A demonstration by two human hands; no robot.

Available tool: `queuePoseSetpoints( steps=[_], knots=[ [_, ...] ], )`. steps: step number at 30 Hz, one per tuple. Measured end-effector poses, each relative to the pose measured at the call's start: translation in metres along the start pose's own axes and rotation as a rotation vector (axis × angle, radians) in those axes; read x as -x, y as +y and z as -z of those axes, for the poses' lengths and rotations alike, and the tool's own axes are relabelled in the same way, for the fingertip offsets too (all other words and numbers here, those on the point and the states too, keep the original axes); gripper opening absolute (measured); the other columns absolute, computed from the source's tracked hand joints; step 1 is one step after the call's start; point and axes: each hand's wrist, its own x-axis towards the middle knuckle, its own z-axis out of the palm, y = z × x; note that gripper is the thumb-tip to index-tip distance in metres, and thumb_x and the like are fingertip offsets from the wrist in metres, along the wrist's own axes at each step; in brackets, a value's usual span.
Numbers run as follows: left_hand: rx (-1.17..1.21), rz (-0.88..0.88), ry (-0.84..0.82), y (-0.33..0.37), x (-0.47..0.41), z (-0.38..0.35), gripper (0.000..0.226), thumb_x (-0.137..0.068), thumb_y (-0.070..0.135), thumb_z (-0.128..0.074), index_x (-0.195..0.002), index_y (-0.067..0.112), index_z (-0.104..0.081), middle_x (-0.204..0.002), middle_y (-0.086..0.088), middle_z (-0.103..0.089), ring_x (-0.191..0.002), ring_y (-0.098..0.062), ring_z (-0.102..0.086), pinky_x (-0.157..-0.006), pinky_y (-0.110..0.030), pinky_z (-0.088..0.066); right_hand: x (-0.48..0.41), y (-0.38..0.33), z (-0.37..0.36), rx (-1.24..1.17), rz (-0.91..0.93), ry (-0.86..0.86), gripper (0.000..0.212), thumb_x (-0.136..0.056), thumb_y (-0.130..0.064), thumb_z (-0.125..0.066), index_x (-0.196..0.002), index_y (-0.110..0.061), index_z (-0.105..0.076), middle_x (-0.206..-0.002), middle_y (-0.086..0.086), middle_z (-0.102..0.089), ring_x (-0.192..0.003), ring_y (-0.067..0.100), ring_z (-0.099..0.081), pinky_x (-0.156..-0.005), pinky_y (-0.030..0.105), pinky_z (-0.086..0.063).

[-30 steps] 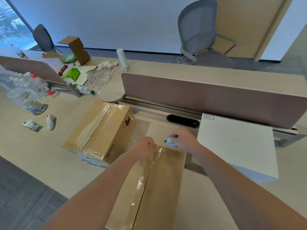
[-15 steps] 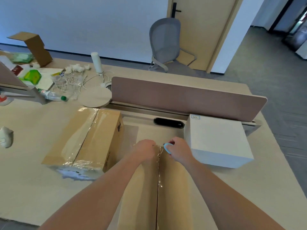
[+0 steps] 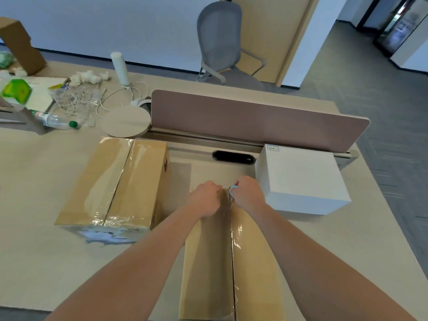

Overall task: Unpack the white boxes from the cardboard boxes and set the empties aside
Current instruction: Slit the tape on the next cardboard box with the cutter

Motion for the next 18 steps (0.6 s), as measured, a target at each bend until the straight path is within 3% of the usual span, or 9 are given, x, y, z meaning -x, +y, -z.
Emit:
queuePoseSetpoints(
  steps=[6,11,15,18],
  knots=[
    [0.051,0.012,0.014,0.000,0.000,-0.002,0.052,-0.092,0.012,-0.045,-0.142,0.026,-0.049,-0.138,0.000,-0.047,-0.127,-0.027,-0.047,-0.108,-0.054,-0.037,0.001,0.000,-0.003,0.043,0.015,0.010,0.007,-0.097,-0.016,-0.052,-0.096,-0.013,-0.058,-0.082,0.000,-0.053,-0.080,0.022,-0.054,-0.055,0.025,-0.034],
    [0.131,-0.027,0.029,-0.004,-0.001,0.002,0.050,-0.093,0.009,-0.044,-0.141,0.022,-0.051,-0.138,0.001,-0.046,-0.126,-0.025,-0.047,-0.106,-0.045,-0.042,0.015,0.009,-0.010,0.022,0.074,-0.075,0.007,-0.092,-0.010,-0.052,-0.086,-0.013,-0.054,-0.085,0.006,-0.057,-0.080,0.026,-0.053,-0.060,0.030,-0.035],
    [0.101,-0.076,0.000,-0.006,0.003,0.006,0.049,-0.095,0.011,-0.045,-0.143,0.019,-0.048,-0.140,-0.004,-0.046,-0.128,-0.027,-0.045,-0.106,-0.042,-0.040,0.028,0.023,-0.016,-0.101,0.078,-0.114,0.021,-0.084,-0.008,-0.054,-0.064,-0.015,-0.052,-0.063,0.000,-0.051,-0.066,0.023,-0.051,-0.048,0.026,-0.029],
    [0.113,-0.082,-0.008,-0.006,0.009,0.005,0.053,-0.094,0.011,-0.046,-0.146,0.019,-0.044,-0.148,-0.004,-0.043,-0.136,-0.024,-0.040,-0.113,-0.040,-0.034,0.034,0.036,-0.010,-0.211,0.026,-0.127,0.012,-0.085,-0.012,-0.060,-0.074,-0.011,-0.064,-0.068,-0.002,-0.058,-0.062,0.017,-0.055,-0.052,0.025,-0.040]
  ],
)
